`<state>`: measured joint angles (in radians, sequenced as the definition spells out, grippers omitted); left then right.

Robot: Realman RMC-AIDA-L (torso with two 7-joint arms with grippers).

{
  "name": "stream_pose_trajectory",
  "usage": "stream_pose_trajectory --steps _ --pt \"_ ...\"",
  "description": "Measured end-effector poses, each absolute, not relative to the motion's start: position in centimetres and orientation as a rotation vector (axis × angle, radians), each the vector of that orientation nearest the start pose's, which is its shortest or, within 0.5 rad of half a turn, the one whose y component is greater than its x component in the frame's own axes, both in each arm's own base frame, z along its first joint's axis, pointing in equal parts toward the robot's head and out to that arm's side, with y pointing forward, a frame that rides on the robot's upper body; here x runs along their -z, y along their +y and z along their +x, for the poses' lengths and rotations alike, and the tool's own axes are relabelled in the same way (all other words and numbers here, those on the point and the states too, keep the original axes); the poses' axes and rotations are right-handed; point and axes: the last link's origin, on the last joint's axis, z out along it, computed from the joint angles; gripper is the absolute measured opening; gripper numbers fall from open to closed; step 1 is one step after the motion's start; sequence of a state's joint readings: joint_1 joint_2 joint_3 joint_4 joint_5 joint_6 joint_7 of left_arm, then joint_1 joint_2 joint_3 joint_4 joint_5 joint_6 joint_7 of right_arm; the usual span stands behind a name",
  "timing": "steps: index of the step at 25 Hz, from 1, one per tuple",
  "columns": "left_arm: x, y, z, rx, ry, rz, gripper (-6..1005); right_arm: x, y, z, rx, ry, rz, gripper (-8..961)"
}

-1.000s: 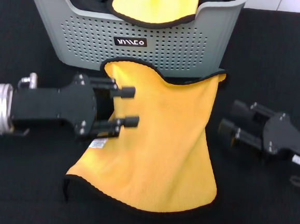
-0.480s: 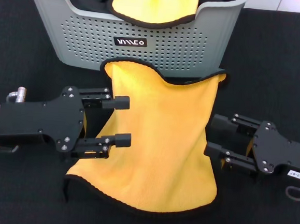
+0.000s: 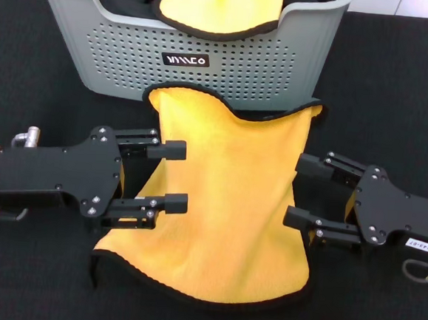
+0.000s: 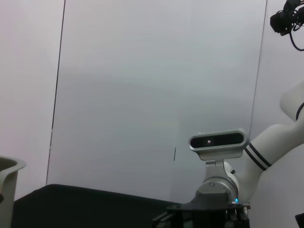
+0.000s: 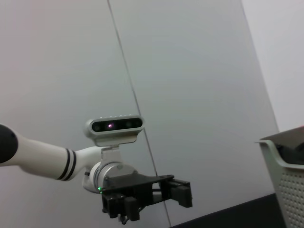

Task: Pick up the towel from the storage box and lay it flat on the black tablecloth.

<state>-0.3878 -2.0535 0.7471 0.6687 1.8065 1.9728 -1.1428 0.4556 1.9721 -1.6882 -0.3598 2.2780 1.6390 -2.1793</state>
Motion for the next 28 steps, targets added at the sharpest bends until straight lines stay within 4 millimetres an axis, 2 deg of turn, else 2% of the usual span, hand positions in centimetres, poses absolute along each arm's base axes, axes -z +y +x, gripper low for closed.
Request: stream_pose_trajectory --steps 9,28 --pt "-2.82 25.54 -25.68 1.155 -0.231 -2.846 677 3.8 27.53 22.53 -1.267 0.316 -2.813 825" --pt "-2.47 25.14 -25.86 1.156 -0.243 -2.846 684 4.33 27.02 22.23 -1.26 0.29 -2.869 826"
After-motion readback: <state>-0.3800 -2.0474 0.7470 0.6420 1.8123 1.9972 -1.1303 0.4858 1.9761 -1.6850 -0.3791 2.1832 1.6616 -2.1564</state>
